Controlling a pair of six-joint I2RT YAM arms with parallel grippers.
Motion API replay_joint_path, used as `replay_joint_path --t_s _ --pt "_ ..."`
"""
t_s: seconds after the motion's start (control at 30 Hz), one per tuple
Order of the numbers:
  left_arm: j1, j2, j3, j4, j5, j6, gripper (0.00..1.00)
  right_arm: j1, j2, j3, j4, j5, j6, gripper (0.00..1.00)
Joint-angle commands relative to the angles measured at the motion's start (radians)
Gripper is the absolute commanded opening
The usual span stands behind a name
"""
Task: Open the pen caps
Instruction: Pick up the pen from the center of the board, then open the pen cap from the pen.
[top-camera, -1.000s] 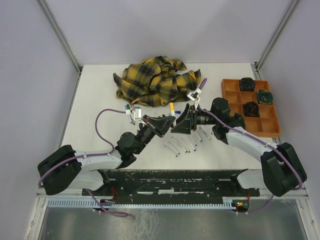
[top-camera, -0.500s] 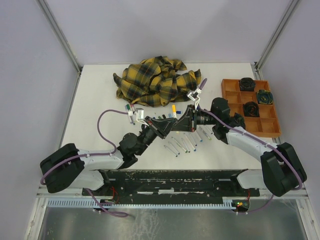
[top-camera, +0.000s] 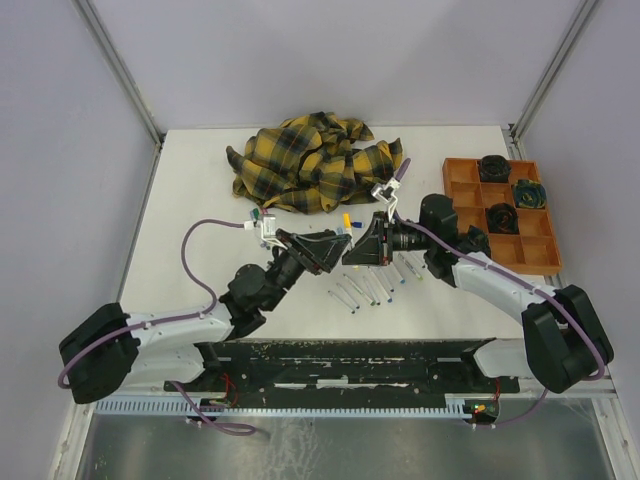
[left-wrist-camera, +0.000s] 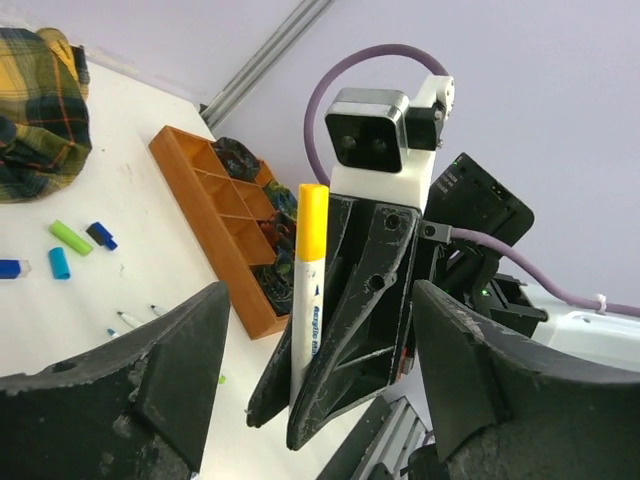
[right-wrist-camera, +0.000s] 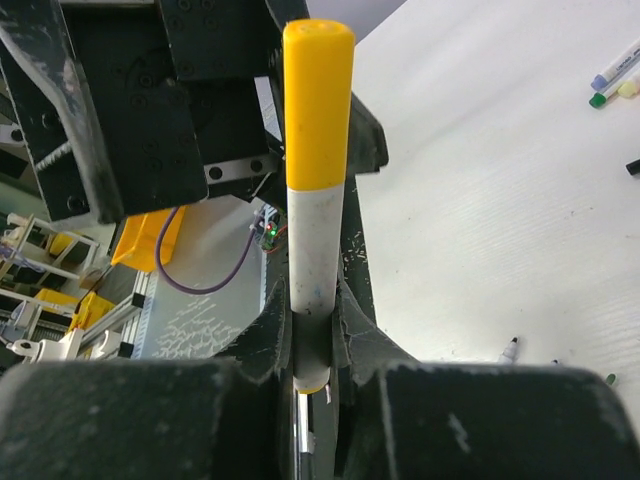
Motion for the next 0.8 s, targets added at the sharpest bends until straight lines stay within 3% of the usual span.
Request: replay_joint_path --t_s 0.0,0.2,0.43,0.77 --pt "0.041 -0.075 0.061 -0.197 0.035 -0.023 0.80 0.006 -0.009 0.056 -0.029 -0.022 -0.047 0.00" --pt "0.171 -0.061 0.143 -0.365 0.240 -0.125 0.80 0.005 -0.011 0.059 -0.038 -0.040 -0.057 0.00" --pt "0.252 0.017 0.174 -0.270 0.479 -0.192 0.71 0.005 -0.006 0.067 -0.072 -0.047 -0.086 0.00" --pt "0.270 0.074 0.231 -0.241 0.588 -0.187 0.56 0.006 0.001 0.077 -0.101 -0.060 -0.103 0.00"
